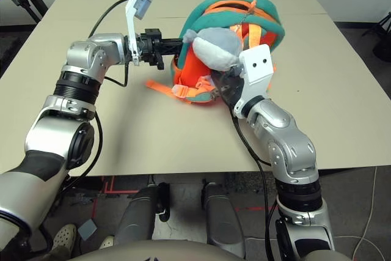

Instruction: Put the pencil case into the backpack and zip it.

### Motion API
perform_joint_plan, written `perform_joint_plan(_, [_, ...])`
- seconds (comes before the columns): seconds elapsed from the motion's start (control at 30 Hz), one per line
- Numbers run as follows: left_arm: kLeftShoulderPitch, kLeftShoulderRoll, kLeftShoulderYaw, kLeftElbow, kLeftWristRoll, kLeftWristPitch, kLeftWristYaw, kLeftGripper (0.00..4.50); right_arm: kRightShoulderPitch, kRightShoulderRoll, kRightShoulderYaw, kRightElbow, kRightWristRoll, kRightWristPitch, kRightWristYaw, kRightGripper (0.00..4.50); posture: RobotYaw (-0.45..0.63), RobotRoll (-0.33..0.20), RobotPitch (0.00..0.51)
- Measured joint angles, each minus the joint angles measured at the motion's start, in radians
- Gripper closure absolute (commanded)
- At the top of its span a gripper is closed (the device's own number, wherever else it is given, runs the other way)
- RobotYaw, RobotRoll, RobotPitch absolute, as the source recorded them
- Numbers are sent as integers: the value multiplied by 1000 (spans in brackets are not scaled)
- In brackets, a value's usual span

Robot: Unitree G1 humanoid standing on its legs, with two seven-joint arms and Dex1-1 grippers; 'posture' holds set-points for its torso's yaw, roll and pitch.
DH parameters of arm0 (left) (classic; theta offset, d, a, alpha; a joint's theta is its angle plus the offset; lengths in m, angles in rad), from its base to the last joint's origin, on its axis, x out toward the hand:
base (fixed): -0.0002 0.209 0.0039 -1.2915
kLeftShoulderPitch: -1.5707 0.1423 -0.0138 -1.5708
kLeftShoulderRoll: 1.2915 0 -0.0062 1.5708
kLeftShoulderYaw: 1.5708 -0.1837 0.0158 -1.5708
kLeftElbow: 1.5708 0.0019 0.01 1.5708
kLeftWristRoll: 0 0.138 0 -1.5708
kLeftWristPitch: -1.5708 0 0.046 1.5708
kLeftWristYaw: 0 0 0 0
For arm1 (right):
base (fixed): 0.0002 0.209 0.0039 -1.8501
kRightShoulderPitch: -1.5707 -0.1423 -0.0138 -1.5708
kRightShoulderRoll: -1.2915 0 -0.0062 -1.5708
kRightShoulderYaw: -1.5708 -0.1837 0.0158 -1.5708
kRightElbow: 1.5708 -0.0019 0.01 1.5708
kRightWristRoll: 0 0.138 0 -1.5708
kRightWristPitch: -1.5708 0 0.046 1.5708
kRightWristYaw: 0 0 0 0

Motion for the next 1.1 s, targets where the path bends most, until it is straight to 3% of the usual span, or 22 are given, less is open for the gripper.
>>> perform_joint_plan(0.17, [-5,-12,1,11,1,-25,1,4500,-2,1,4,1,0,0,7,4152,-139,0,212])
perform_joint_plan(0.33, [-11,59,17,-12,0,-26,1,4500,-2,1,6,1,0,0,9,4153,-136,0,213])
perform_joint_plan(0.43, [-13,148,36,-84,-5,-2,-1,3894,-2,3,9,3,0,0,9,4153,-136,0,213])
perform_joint_plan(0.6, [18,295,72,-285,-49,83,-21,1931,-4,8,14,13,-4,-9,8,4153,-113,0,204])
perform_joint_plan(0.77, [84,376,69,-485,-107,175,-50,0,-11,10,23,44,-8,-31,11,4153,-92,0,192])
perform_joint_plan(0.93, [95,405,29,-678,-184,258,-96,0,-26,7,31,79,-10,-54,25,4153,-80,0,183])
perform_joint_plan(1.1, [86,360,-46,-720,-197,261,-96,0,-30,6,38,97,-16,-75,35,4153,-78,0,173])
